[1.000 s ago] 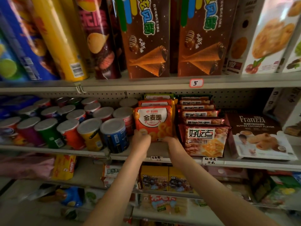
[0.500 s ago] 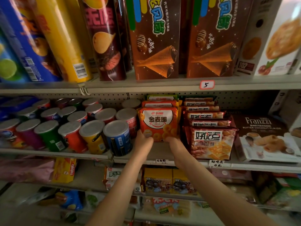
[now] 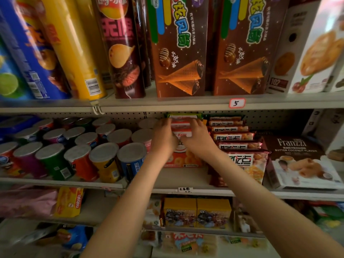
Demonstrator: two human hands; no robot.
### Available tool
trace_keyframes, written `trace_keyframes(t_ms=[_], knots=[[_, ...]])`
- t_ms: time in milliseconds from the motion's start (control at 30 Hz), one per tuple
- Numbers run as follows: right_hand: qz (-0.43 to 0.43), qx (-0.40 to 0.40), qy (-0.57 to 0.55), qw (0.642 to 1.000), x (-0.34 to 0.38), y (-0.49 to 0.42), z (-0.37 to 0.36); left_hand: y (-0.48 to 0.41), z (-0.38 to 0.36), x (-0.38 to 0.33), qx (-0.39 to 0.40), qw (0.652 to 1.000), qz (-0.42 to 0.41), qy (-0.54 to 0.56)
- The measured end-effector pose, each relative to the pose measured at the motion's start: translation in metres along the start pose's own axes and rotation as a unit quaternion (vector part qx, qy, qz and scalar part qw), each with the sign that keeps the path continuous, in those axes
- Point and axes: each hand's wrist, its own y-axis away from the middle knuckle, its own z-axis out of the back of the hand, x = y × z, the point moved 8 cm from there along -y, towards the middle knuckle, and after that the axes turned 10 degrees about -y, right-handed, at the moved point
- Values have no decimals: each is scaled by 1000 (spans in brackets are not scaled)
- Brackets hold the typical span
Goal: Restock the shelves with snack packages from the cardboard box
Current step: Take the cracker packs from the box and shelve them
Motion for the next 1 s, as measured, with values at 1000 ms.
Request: trace_keyframes(t_ms=[1000], knots=[[16, 159, 461, 873, -37, -37, -30, -28, -39, 13, 66, 915, -172, -360]])
